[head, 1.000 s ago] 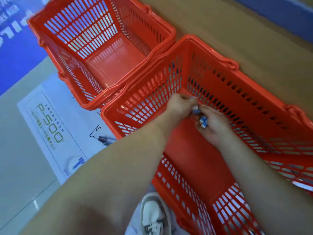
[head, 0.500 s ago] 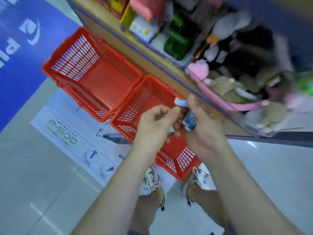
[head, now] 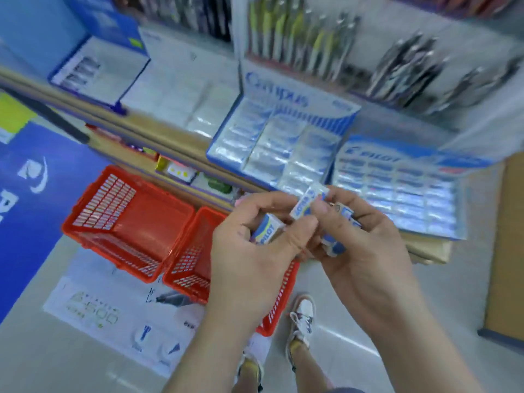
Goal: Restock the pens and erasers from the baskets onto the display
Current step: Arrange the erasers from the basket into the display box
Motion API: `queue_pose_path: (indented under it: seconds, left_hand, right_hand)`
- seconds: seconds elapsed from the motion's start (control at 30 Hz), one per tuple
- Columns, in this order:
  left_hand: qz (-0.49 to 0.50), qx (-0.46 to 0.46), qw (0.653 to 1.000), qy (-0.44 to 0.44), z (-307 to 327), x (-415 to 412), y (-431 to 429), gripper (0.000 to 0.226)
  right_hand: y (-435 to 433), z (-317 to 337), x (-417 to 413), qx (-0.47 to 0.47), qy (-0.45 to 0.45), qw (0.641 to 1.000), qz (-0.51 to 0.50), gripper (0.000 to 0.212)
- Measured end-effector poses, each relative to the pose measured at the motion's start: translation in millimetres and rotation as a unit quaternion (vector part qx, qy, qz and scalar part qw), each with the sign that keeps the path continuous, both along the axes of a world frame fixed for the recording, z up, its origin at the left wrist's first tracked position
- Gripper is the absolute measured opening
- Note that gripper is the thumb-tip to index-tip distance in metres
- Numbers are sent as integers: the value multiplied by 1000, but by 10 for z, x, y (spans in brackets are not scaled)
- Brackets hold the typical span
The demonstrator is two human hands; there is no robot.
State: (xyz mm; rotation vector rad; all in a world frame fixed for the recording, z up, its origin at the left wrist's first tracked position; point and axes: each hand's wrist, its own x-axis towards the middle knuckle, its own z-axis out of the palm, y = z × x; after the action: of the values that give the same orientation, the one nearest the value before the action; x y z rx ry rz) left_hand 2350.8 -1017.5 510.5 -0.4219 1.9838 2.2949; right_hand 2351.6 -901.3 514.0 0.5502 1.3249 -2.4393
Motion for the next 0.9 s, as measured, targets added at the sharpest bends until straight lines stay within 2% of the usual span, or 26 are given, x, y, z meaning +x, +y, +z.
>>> queue_pose_path:
  seconds: [0.13,0.2,0.23,0.3,0.37,0.47,0.63,0.83,0.9]
  left_hand:
    - [-44,26,999,11,104,-79,313,10]
    - [-58,23,998,5,95,-156,414,20]
    - [-74,16,997,4,80,-203,446,26]
    - [-126,9,992,-3,62,-302,508,31]
    - [-168,3,986,1,38,-394,565,26]
    - [-165,-10,986,-13,9,-506,639,19]
    - [-149,-109,983,-23,-101,-635,692,19]
    - [-133,-257,957,2,-203,-720,644,23]
    - [-130,-262,956,4,-218,-738,626,25]
  right_hand:
    - [378,39,-93,83,4,997,-6,19]
    - [576,12,-147,121,23,992,5,12]
    - [673,-3,-174,132,35,990,15,14]
    - [846,-33,-228,152,56,986,38,33]
    - [1007,-64,-280,158,61,984,62,44]
    - [1173,-32,-361,202,70,971,109,32]
    - [1226,-76,-533,393,120,900,143,13]
    - [1134,-252,-660,501,145,845,120,17]
    - [1081,-301,-686,530,149,824,134,12]
